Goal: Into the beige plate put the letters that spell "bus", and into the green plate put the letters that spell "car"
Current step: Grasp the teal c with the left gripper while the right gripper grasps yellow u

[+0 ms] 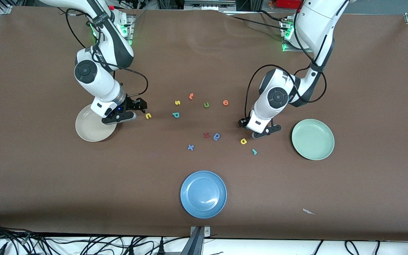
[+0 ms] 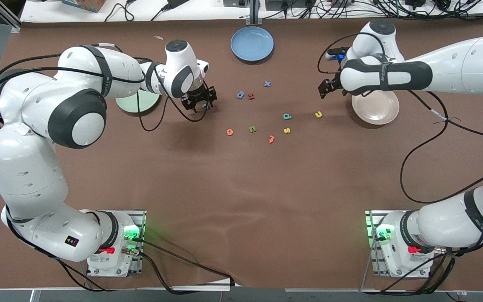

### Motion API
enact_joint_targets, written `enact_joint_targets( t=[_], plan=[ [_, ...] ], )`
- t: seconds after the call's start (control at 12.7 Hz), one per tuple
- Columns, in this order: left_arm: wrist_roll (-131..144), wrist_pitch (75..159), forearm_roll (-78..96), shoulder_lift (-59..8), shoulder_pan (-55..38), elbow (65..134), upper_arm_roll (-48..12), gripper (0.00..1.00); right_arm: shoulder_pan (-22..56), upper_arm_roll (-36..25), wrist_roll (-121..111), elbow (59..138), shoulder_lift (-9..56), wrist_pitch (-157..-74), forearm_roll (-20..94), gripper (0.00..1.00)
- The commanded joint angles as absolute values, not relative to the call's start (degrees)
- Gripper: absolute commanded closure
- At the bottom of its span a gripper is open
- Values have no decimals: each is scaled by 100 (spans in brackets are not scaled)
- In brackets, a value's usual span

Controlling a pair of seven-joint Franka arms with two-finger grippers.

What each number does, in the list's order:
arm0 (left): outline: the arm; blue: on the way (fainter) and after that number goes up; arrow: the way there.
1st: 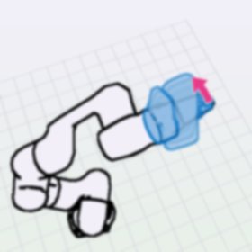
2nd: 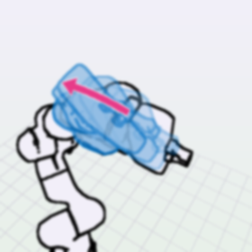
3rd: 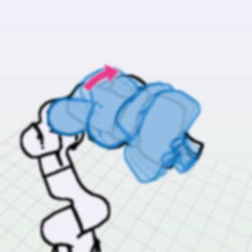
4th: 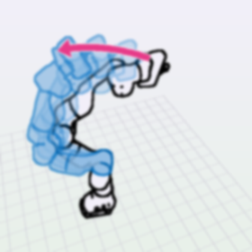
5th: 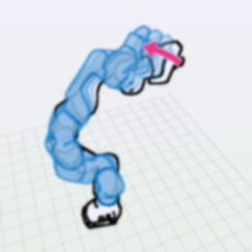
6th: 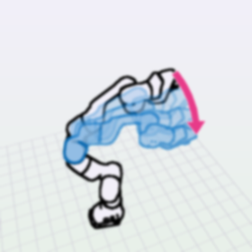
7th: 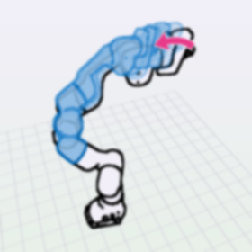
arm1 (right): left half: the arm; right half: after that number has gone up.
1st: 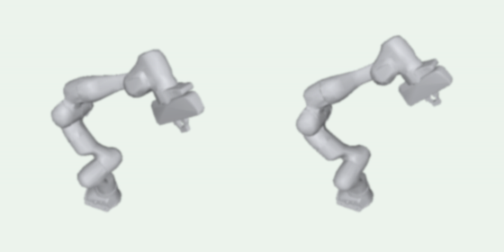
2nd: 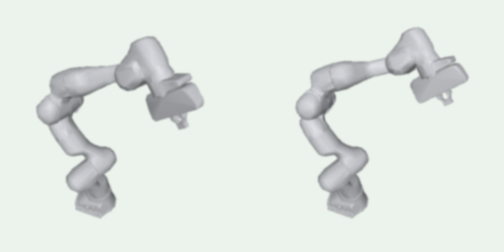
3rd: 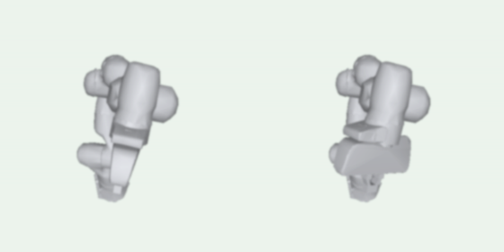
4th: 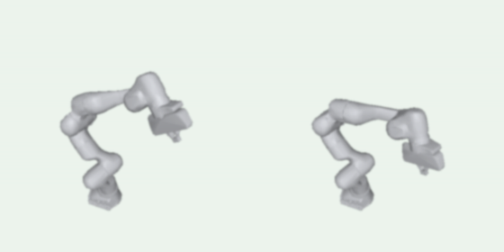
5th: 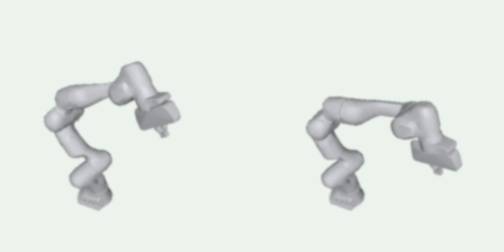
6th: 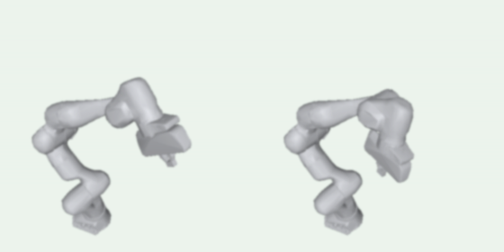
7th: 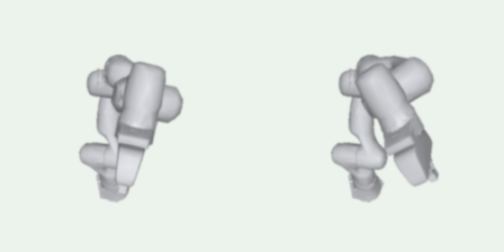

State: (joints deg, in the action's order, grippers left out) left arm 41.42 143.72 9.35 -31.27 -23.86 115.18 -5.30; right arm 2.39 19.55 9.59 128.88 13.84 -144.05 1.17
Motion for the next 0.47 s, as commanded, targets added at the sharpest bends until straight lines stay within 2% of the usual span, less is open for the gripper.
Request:
enact_joint_targets(
  t=[0.0, 0.24, 0.39],
  plan=[
    [4157, 14388, 923, -3164, -2496, 11443, -448, 32, 123, 2223, 1063, 13077, 1590, -14940, 114, 0],
    [4166, 14388, 668, -3190, -2496, 11435, -448, 33, 132, 2241, 1064, 13122, 1713, -15134, 97, 0],
    [4166, 14388, 668, -3260, -2487, 11356, -439, 33, 141, 2259, 1046, 13122, 2020, -15589, 62, 0]
  ],
)
